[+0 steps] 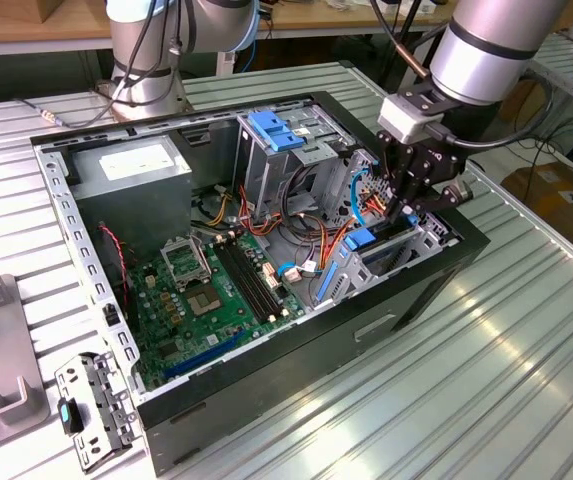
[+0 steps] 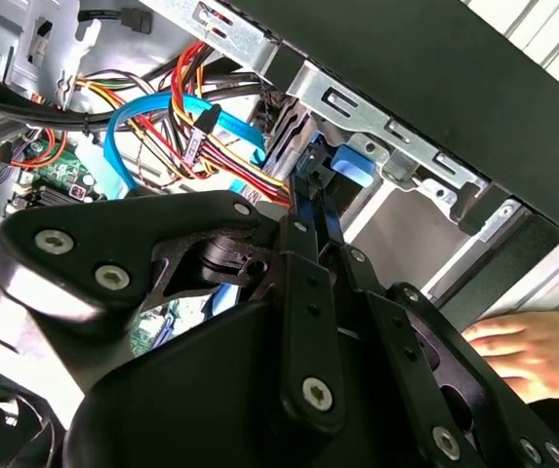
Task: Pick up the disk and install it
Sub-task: 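Insert the first disk wire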
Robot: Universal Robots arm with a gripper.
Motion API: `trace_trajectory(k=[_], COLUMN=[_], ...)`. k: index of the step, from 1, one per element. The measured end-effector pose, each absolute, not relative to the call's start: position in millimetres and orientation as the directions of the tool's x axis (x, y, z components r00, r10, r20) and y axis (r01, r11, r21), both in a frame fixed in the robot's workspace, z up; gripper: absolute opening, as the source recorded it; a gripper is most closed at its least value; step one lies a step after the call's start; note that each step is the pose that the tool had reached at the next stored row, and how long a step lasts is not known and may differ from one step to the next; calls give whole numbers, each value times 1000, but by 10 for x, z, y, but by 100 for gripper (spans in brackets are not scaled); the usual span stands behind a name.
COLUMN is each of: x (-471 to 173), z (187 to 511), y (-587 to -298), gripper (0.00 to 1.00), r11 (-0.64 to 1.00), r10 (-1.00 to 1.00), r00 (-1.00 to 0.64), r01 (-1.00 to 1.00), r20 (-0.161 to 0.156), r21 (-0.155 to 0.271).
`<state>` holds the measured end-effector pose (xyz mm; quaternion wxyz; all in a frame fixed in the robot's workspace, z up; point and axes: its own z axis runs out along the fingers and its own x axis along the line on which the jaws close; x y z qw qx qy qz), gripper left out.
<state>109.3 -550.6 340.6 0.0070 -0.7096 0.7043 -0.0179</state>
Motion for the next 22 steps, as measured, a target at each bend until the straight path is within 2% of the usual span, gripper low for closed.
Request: trace_trajectory(k=[7,8,14,15,16,22], x=[1093,1093,1093,1093,1092,1091], z=[3415,3434,3523,3523,3524,3524], y=[-5506,-5506,-5506,-5506,-5506,-5506], gripper=[18,24,24,23,11,11], r11=[-8,-8,-8,-8,-8,-8], r10=[-1000,-1000,-1000,-1000,-1000,-1000], r00=[7,7,7,7,7,7], r01=[-999,-999,-999,-999,-999,-999], r20=[15,15,15,15,15,15], r21=[-35,-35,-35,-35,-35,-35])
